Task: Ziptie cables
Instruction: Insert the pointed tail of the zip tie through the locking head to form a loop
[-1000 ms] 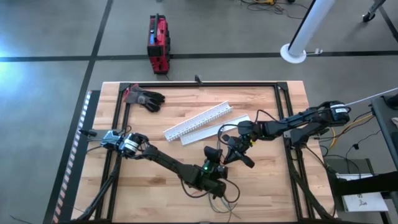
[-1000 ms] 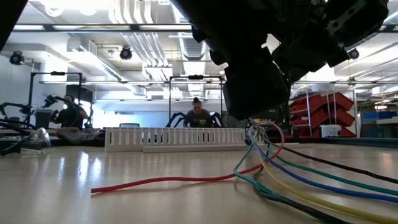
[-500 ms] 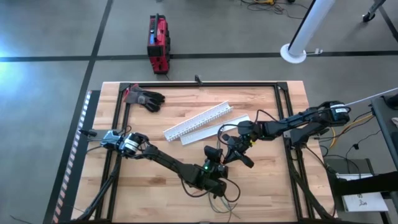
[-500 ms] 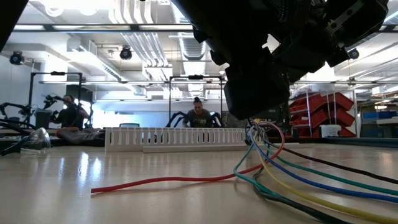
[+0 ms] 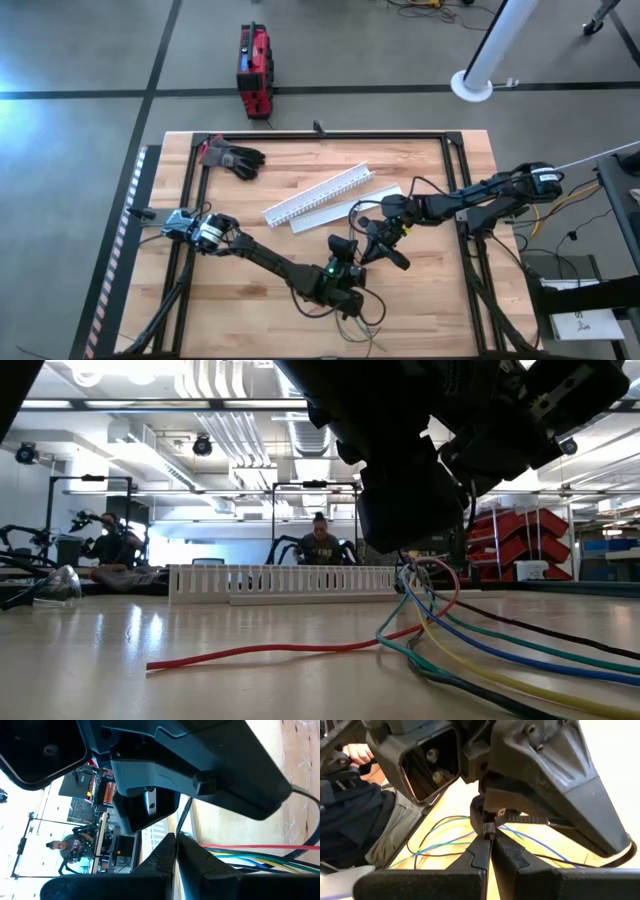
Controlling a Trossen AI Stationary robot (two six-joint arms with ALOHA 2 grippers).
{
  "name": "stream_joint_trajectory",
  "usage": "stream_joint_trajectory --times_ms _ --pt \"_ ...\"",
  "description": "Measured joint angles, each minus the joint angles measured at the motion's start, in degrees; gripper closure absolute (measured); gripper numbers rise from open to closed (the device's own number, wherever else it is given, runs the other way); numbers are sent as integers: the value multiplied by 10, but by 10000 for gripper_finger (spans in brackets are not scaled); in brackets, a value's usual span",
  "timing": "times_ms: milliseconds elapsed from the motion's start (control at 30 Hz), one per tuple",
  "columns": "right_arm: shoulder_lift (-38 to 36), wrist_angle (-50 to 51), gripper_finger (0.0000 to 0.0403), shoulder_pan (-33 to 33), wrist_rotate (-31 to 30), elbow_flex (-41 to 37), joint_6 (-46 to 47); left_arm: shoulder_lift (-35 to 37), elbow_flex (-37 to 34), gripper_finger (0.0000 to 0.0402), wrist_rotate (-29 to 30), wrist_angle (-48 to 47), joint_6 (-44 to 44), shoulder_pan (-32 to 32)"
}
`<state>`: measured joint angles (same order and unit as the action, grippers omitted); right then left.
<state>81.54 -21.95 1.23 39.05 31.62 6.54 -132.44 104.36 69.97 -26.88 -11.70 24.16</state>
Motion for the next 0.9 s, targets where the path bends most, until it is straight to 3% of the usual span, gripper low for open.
stream_joint_trajectory --times_ms 900 --pt "0 -20 403 0 -19 0 -12 0 0 401 0 3 0 0"
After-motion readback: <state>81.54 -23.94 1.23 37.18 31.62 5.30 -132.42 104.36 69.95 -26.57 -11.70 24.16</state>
